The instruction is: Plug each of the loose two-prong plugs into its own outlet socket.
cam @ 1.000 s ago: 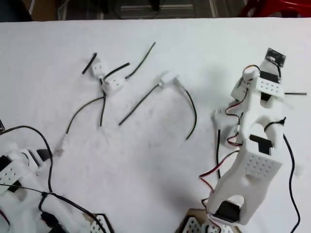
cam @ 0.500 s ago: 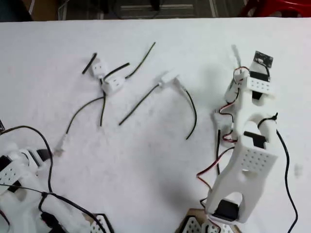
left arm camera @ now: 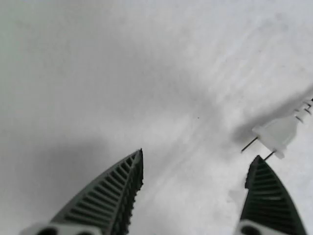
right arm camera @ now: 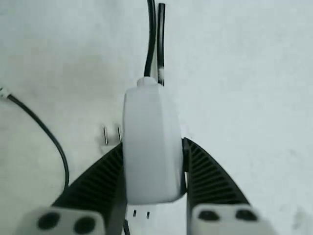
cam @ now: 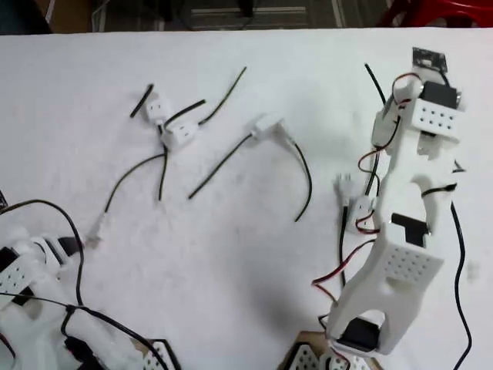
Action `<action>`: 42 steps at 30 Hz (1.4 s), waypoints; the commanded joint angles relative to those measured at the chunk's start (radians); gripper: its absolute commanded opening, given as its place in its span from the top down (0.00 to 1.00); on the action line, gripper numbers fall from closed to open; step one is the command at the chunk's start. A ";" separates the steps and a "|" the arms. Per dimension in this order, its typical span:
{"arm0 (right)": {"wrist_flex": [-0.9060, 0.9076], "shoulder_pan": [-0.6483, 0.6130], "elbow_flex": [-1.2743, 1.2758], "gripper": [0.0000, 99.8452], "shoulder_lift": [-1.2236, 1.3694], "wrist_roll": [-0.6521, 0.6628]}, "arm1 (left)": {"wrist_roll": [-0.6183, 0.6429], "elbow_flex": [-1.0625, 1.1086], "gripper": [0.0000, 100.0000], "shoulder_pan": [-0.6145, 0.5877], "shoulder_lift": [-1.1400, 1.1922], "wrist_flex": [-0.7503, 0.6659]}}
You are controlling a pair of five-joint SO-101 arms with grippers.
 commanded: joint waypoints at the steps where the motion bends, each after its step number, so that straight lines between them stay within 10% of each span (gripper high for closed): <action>1: 0.122 -0.036 -0.078 0.92 -0.099 0.066 | 0.009 0.000 0.67 -0.008 -0.035 -0.008; 9: 0.124 -0.206 0.124 0.92 -0.340 0.084 | 0.009 -0.003 0.67 -0.008 -0.035 -0.008; 21: 0.071 -0.832 0.694 0.93 -0.786 0.058 | 0.012 -0.009 0.67 -0.081 -0.035 -0.015; 30: -0.315 -0.969 1.201 0.92 -0.788 0.224 | 0.081 -0.023 0.67 -0.130 -0.035 -0.015; 42: -0.344 -1.190 1.316 0.73 -0.797 0.236 | 0.081 -0.023 0.67 -0.130 -0.035 -0.017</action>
